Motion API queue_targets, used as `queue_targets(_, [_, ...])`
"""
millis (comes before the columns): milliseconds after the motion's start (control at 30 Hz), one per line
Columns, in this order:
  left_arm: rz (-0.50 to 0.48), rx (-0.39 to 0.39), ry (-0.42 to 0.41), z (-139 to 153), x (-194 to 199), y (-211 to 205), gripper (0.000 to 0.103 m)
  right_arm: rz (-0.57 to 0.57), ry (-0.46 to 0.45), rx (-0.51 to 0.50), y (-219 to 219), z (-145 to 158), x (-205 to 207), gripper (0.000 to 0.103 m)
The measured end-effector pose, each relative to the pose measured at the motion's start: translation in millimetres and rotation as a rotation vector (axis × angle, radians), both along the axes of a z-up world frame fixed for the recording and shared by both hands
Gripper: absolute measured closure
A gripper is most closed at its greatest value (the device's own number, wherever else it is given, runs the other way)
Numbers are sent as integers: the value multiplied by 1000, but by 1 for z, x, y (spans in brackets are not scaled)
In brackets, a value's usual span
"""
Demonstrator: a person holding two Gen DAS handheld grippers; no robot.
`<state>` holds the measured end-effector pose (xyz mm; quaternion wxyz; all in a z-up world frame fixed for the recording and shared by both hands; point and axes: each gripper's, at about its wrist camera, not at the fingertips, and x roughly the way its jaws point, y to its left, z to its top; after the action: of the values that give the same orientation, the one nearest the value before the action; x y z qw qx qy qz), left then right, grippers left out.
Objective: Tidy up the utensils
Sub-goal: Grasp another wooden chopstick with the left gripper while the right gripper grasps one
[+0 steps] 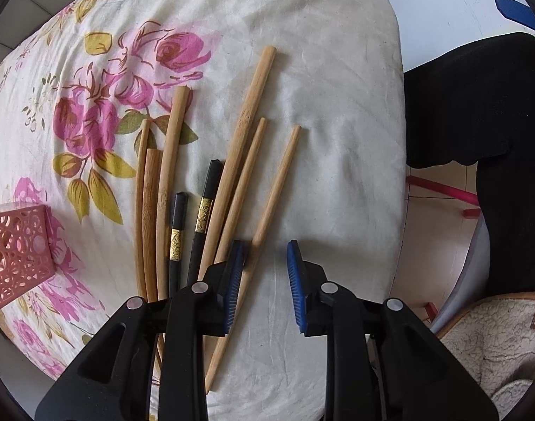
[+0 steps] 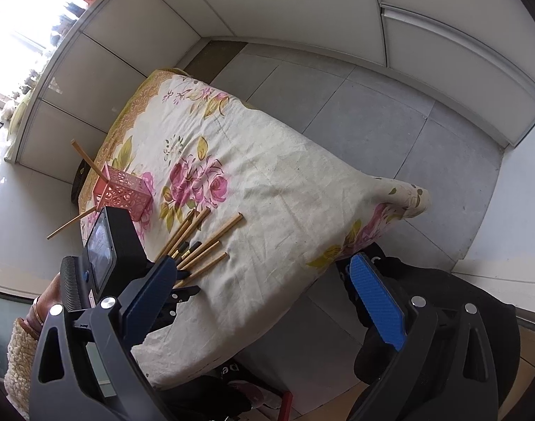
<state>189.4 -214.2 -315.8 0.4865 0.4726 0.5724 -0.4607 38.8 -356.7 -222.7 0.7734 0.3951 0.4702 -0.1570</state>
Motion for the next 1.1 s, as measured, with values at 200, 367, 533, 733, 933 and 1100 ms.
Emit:
queue_targets(200, [70,4,-78,-2,-20,-3,95,2,32,22,0,-9,8,7])
queue_targets(367, [323,-113,-101,7,-13,31,98,5,92,86,6,-26,27,7])
queue_targets(533, [435,-267,-92,36,-4,71,98,-32,178,256,14,-59,59,12])
queue_targets(733, [531,-460,-120,78,2,109,98,-92,285,363,25,-91,96,48])
queue_targets(933, [527,-580,-173,111,-4,106,98,-198,364,335,23,-103,124,59])
queue_targets(1100, [497,-626,-191,122,-8,107,97,-239,429,281,29,-104,151,76])
